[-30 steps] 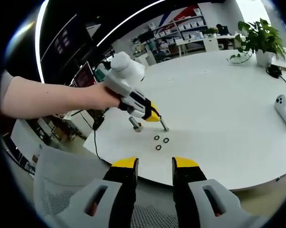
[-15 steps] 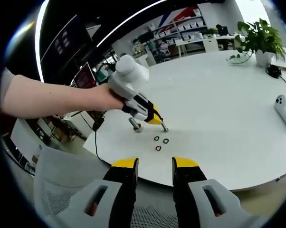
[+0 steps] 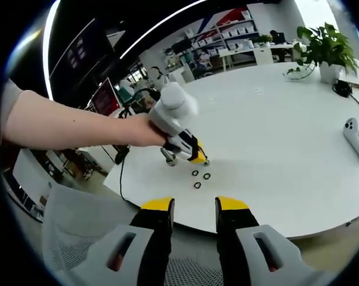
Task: Place the washer onto the threaded stud by aligning its center hole with the stud, sliding it down to the base, and recovering from edge contact or off-axis alignment until the washer reaches the visible bottom stop.
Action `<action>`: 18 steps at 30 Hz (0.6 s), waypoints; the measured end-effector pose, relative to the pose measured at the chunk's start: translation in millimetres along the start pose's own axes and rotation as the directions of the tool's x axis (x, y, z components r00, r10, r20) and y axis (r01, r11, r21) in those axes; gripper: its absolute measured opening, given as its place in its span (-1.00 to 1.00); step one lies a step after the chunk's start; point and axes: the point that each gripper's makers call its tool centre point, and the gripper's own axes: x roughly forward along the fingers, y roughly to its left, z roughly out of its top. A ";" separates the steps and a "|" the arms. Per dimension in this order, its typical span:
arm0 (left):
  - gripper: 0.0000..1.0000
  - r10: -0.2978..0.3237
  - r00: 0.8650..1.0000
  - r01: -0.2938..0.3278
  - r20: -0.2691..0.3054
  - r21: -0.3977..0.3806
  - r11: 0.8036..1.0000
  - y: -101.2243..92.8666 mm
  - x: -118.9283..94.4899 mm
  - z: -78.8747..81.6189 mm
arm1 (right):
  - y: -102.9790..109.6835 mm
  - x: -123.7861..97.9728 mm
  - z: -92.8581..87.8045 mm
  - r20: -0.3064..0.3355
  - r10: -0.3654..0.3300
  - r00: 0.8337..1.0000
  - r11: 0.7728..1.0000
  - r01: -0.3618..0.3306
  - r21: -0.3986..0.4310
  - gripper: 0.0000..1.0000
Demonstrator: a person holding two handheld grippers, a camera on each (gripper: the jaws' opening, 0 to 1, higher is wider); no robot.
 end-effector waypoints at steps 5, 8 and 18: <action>-0.82 -0.004 1.000 0.004 0.006 -0.043 0.999 1.1 4.7 -2.0 | 0.0 0.1 -0.3 -0.003 0.000 1.000 1.000 0.000 0.000 -0.41; -0.82 -0.003 1.000 0.004 0.009 -0.047 0.999 0.8 4.6 -2.6 | 0.2 0.6 -0.3 -0.004 0.001 1.000 1.000 -0.001 -0.002 -0.42; -0.81 -0.007 1.000 0.008 0.015 -0.049 0.999 2.4 8.6 -3.5 | -0.1 0.1 -0.1 -0.003 -0.001 1.000 1.000 0.001 0.000 -0.43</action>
